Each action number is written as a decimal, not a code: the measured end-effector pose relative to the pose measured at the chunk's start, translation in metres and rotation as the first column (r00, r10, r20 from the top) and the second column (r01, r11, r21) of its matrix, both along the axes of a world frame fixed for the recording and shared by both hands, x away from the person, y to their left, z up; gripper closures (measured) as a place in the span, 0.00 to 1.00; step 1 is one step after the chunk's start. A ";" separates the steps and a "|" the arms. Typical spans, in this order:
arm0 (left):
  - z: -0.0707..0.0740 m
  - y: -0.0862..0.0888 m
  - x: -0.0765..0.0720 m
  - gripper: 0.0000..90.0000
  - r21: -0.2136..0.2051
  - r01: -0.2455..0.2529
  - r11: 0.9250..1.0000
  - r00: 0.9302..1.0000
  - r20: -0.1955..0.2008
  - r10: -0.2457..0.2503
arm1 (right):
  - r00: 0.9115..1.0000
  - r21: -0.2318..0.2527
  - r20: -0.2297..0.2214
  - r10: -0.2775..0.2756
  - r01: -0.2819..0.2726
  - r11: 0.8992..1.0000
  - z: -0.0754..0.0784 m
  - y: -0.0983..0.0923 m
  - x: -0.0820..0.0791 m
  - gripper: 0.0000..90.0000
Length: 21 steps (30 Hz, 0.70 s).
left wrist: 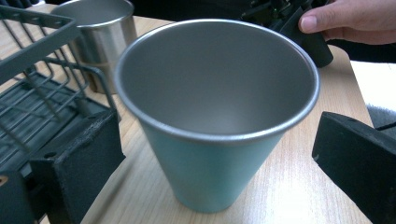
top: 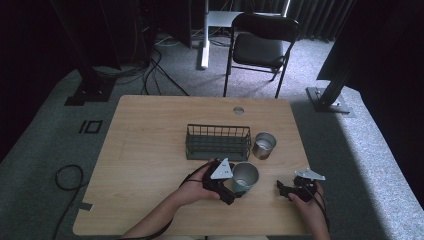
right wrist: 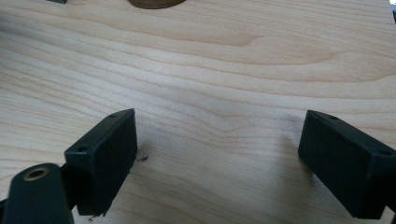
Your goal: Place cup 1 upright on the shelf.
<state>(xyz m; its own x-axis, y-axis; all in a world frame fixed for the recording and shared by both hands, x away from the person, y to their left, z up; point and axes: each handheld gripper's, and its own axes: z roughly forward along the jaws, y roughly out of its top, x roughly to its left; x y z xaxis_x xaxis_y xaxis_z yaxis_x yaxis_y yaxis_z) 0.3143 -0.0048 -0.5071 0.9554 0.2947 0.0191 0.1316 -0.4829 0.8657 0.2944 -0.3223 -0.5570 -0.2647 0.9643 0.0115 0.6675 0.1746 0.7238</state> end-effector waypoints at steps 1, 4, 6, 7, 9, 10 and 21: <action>-0.001 -0.002 0.001 0.02 0.008 0.004 1.000 1.000 0.003 -0.004 | 1.000 0.000 0.000 0.000 0.000 1.000 0.000 0.000 0.000 0.13; -0.002 -0.008 0.002 0.02 -0.013 0.010 1.000 1.000 -0.004 -0.010 | 1.000 0.000 0.000 0.000 0.000 1.000 0.000 0.000 0.000 0.13; -0.002 -0.012 0.003 0.02 -0.016 0.007 1.000 1.000 0.013 -0.007 | 1.000 0.000 0.000 0.000 0.000 1.000 0.000 0.000 0.000 0.13; -0.003 -0.013 0.003 0.02 -0.022 0.009 1.000 1.000 0.010 -0.008 | 1.000 0.000 0.000 0.000 0.000 1.000 0.000 0.000 0.000 0.13; -0.004 -0.016 0.004 0.02 -0.027 0.008 1.000 1.000 0.010 -0.007 | 1.000 0.000 0.000 0.000 0.000 1.000 0.000 0.000 0.000 0.13; -0.004 -0.016 0.004 0.03 -0.027 0.008 1.000 1.000 0.010 -0.007 | 1.000 0.000 0.000 0.000 0.000 1.000 0.000 0.000 0.000 0.13; -0.006 -0.026 0.007 0.07 -0.111 -0.013 0.994 1.000 0.012 0.015 | 1.000 0.000 0.000 0.000 0.000 1.000 0.000 0.000 0.000 0.13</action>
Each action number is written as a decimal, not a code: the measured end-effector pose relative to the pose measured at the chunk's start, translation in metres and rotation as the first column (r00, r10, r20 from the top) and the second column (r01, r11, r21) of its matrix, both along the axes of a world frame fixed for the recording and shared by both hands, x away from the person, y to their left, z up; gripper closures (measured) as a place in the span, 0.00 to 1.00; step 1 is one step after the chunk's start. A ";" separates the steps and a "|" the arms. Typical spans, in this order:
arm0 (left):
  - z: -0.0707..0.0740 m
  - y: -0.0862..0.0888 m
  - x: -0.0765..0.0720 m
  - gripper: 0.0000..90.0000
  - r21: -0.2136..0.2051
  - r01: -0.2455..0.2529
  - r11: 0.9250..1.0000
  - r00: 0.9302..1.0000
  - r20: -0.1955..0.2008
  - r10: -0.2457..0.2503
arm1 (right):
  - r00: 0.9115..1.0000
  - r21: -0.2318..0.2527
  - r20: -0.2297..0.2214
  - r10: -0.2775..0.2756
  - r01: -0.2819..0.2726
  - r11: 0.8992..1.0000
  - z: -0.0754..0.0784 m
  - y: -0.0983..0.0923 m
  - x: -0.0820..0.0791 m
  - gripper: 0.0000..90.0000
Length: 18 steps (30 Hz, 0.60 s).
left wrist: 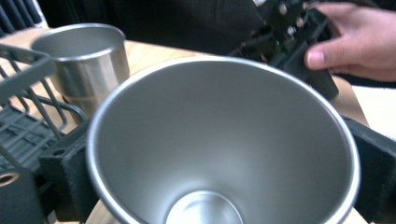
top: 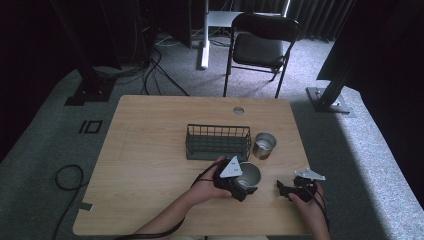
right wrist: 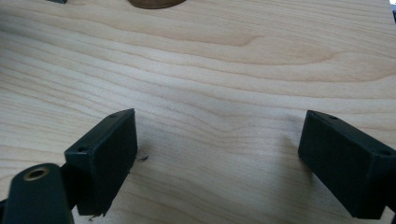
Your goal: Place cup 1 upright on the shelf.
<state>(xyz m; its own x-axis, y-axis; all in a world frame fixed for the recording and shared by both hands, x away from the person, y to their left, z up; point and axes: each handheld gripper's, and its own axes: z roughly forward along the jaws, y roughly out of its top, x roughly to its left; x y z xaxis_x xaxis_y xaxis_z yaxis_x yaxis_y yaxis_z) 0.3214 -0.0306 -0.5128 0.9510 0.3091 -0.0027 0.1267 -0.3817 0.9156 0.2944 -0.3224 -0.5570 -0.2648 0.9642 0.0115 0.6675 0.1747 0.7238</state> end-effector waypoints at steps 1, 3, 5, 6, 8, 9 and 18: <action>0.000 0.000 0.000 0.08 0.000 0.000 1.000 1.000 0.000 0.000 | 1.000 0.000 0.000 0.000 0.000 1.000 0.000 0.000 0.000 0.13; 0.000 0.000 0.000 0.09 -0.003 0.003 1.000 1.000 0.000 -0.003 | 1.000 0.000 0.000 0.000 0.000 1.000 0.000 0.000 0.000 0.13; 0.000 -0.002 0.001 0.09 0.003 0.010 1.000 1.000 0.003 -0.010 | 1.000 0.000 0.000 0.000 0.000 1.000 0.000 0.000 0.000 0.13; 0.000 -0.002 0.001 0.09 0.001 0.013 1.000 1.000 0.005 -0.013 | 1.000 0.000 0.000 0.000 0.000 1.000 0.000 0.000 0.000 0.13; 0.000 -0.003 0.001 0.09 0.002 0.018 1.000 1.000 0.008 -0.018 | 1.000 0.000 0.000 -0.001 0.001 1.000 0.000 0.000 0.000 0.13; 0.000 -0.004 0.001 0.09 0.001 0.023 1.000 1.000 0.017 -0.023 | 1.000 0.000 0.000 -0.001 0.001 1.000 0.000 0.000 0.000 0.13; 0.002 -0.010 -0.002 0.12 0.013 0.043 0.999 0.999 0.032 -0.043 | 1.000 0.001 0.000 -0.001 0.001 1.000 0.000 0.000 0.000 0.13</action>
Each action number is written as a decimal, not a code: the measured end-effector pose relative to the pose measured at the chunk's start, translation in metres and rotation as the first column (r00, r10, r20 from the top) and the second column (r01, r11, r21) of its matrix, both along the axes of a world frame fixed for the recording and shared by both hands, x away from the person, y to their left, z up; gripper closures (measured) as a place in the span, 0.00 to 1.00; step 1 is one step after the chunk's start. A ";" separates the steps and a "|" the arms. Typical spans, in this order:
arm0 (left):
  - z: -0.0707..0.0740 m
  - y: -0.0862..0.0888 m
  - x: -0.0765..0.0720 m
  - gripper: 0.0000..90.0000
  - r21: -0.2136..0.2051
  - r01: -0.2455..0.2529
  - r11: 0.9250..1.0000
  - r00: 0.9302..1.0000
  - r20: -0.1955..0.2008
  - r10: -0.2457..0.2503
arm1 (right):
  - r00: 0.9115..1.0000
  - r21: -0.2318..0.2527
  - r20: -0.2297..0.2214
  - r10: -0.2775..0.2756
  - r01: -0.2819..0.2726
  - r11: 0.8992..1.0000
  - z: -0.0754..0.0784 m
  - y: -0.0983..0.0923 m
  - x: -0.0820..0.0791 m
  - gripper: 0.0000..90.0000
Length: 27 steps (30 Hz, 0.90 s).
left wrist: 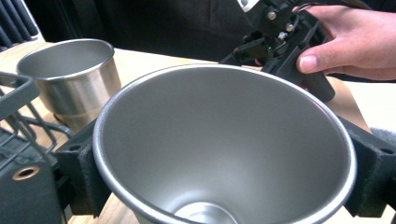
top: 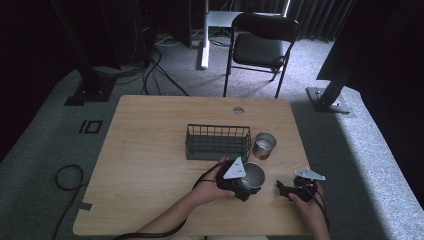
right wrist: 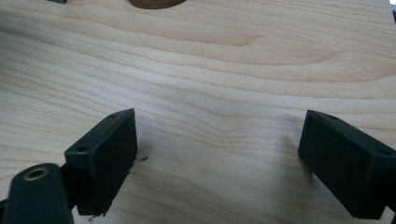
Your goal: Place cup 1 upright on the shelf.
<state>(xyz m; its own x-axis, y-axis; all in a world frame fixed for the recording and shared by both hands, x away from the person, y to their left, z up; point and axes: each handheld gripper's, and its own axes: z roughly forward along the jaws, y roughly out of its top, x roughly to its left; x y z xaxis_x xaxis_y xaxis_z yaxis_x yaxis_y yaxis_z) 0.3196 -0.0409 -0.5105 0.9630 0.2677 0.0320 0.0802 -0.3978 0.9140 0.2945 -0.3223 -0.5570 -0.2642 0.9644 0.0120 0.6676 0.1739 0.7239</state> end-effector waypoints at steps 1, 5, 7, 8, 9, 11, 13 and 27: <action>0.000 0.000 0.000 0.12 -0.001 0.002 1.000 1.000 -0.002 -0.002 | 1.000 0.000 0.000 0.000 0.000 1.000 0.000 0.000 0.000 0.13; 0.002 0.003 0.001 0.12 -0.022 -0.012 1.000 1.000 -0.020 0.012 | 1.000 0.000 0.000 0.000 0.000 1.000 0.000 0.000 0.000 0.13; 0.005 0.005 0.001 0.12 -0.020 -0.010 1.000 1.000 -0.014 0.010 | 1.000 0.000 0.000 0.000 0.000 1.000 0.000 0.000 0.000 0.13; 0.008 0.005 0.001 0.12 -0.029 -0.014 0.999 1.000 -0.013 0.014 | 1.000 0.000 0.000 0.000 0.000 1.000 0.000 0.000 0.000 0.13; 0.010 0.006 0.001 0.12 -0.032 -0.013 0.999 1.000 -0.010 0.013 | 1.000 0.000 0.000 0.000 0.000 1.000 0.000 0.000 0.000 0.13; 0.017 0.006 0.001 0.12 -0.050 -0.007 0.999 1.000 -0.012 0.007 | 1.000 -0.001 0.001 0.001 -0.001 1.000 0.000 0.000 0.000 0.13; 0.023 0.006 0.001 0.12 -0.066 -0.006 0.998 1.000 -0.008 0.006 | 1.000 0.000 0.000 0.000 0.000 1.000 0.000 0.000 0.000 0.13; 0.042 0.015 0.006 0.15 -0.116 -0.039 0.992 0.999 -0.015 0.038 | 1.000 0.001 0.000 -0.001 0.001 1.000 0.000 0.000 0.000 0.13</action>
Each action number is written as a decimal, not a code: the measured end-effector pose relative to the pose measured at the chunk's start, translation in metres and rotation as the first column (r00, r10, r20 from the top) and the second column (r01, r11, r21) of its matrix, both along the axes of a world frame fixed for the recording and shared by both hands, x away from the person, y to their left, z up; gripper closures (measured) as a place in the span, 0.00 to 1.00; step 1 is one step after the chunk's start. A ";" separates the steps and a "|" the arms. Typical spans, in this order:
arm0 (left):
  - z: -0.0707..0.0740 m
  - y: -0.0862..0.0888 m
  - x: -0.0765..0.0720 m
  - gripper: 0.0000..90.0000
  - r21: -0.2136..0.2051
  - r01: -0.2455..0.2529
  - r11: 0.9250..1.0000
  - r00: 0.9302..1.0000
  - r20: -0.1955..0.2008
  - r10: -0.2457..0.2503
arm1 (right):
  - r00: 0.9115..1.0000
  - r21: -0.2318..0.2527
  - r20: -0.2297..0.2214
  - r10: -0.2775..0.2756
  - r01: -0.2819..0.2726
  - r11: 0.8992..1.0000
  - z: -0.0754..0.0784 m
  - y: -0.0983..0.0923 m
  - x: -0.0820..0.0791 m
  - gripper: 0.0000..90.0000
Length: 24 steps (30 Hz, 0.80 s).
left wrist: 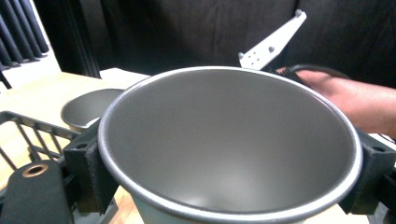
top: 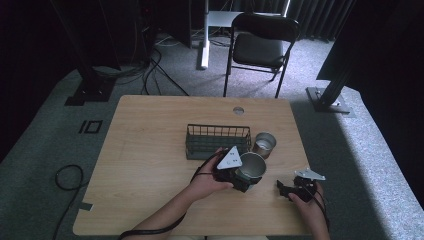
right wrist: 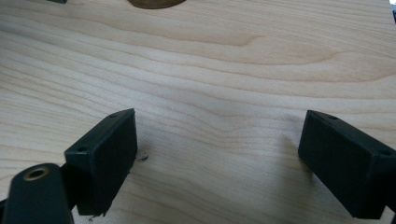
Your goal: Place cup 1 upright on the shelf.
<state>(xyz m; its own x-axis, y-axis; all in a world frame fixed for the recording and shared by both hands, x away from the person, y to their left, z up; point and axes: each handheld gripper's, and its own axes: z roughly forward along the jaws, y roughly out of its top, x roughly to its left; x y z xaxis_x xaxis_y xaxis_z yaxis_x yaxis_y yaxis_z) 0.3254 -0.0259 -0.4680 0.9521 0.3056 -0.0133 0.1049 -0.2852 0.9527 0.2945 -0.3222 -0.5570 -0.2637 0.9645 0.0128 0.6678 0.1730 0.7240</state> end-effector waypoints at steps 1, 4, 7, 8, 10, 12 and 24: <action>0.001 0.001 0.000 0.15 -0.006 -0.005 1.000 1.000 0.005 0.005 | 1.000 0.000 0.000 0.000 0.000 1.000 0.000 0.000 0.000 0.13; 0.006 0.006 0.003 0.15 -0.026 -0.030 0.999 0.999 0.014 0.031 | 1.000 -0.001 0.001 0.001 -0.001 1.000 0.000 0.000 0.000 0.13; 0.012 0.011 0.006 0.15 -0.038 -0.055 0.998 0.998 0.022 0.056 | 1.000 -0.001 0.000 0.001 -0.001 1.000 0.000 0.000 0.000 0.13; 0.015 0.012 0.007 0.15 -0.046 -0.061 0.997 0.998 0.022 0.062 | 1.000 -0.002 0.000 0.001 -0.001 1.000 0.000 0.000 0.000 0.13; 0.020 0.015 0.009 0.15 -0.054 -0.070 0.996 0.997 0.028 0.072 | 1.000 -0.001 0.000 0.001 -0.001 1.000 0.000 0.000 0.000 0.13; 0.025 0.018 0.011 0.15 -0.061 -0.086 0.994 0.995 0.036 0.089 | 1.000 -0.002 0.000 0.001 -0.001 1.000 0.000 0.000 0.000 0.13; 0.049 0.040 0.029 0.15 -0.111 -0.218 0.970 0.973 0.056 0.225 | 1.000 -0.001 0.001 0.001 -0.001 1.000 0.000 0.000 0.000 0.13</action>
<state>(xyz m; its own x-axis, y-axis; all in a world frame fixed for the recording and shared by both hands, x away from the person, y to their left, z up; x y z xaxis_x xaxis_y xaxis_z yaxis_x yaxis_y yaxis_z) 0.3548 0.0138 -0.4186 0.8608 0.5090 0.0065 0.0884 -0.1621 0.9828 0.2946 -0.3223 -0.5570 -0.2643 0.9644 0.0113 0.6670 0.1743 0.7244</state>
